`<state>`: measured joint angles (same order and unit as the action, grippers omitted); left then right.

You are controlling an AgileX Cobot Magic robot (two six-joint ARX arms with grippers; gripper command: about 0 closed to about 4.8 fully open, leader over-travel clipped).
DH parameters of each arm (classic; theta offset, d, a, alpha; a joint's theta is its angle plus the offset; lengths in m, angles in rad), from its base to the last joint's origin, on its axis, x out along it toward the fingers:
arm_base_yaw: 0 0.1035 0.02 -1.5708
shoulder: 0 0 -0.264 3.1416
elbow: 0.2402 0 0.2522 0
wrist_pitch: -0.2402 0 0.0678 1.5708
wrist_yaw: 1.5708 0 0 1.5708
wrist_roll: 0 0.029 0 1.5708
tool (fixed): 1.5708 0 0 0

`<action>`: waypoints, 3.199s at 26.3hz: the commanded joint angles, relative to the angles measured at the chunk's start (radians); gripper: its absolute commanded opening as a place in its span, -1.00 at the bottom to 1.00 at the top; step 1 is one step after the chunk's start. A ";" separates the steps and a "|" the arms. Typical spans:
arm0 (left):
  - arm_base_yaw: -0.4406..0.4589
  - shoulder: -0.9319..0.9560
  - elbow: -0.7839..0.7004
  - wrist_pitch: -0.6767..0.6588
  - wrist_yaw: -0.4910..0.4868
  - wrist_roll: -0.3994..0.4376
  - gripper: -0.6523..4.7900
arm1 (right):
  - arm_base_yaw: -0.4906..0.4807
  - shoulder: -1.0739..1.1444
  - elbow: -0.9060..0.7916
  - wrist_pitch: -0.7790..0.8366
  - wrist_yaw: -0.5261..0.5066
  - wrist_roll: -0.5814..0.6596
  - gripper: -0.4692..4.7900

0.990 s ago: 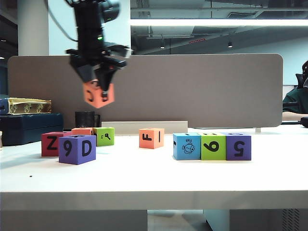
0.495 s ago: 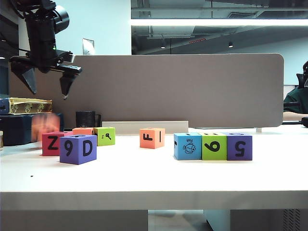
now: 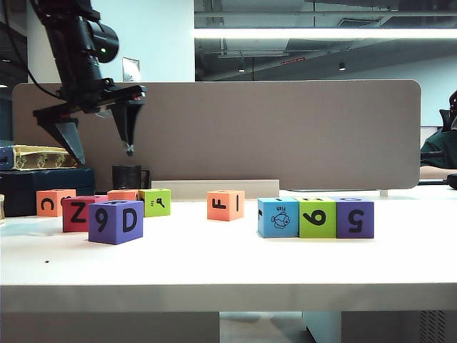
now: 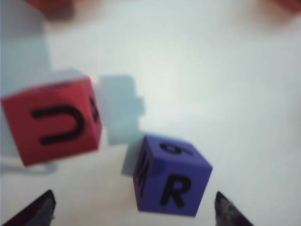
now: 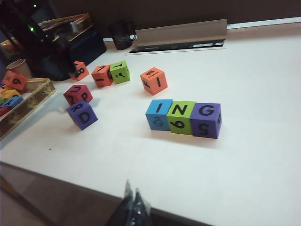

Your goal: Select the appropriate blocks from the scattered letter blocks on the table and arrange them in a row to spell out "TURING".

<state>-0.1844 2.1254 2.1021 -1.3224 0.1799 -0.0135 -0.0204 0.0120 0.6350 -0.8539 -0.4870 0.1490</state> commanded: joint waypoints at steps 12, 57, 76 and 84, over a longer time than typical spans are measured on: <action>-0.129 -0.003 -0.267 0.106 -0.134 0.086 0.82 | 0.000 -0.010 0.003 -0.034 -0.057 0.000 -0.82; -0.365 -0.003 -0.274 0.437 -0.090 -0.477 0.15 | 0.002 -0.010 0.003 -0.063 -0.118 0.000 -0.82; -0.377 -0.004 -0.232 0.358 -0.124 -0.422 0.51 | 0.002 -0.010 0.003 -0.063 -0.118 0.000 -0.82; -0.372 -0.031 -0.098 0.307 -0.288 -0.276 0.51 | 0.002 -0.010 0.003 -0.063 -0.118 0.000 -0.82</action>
<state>-0.5583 2.1105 1.9816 -1.0161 -0.0658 -0.3355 -0.0193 0.0120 0.6350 -0.9253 -0.6025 0.1493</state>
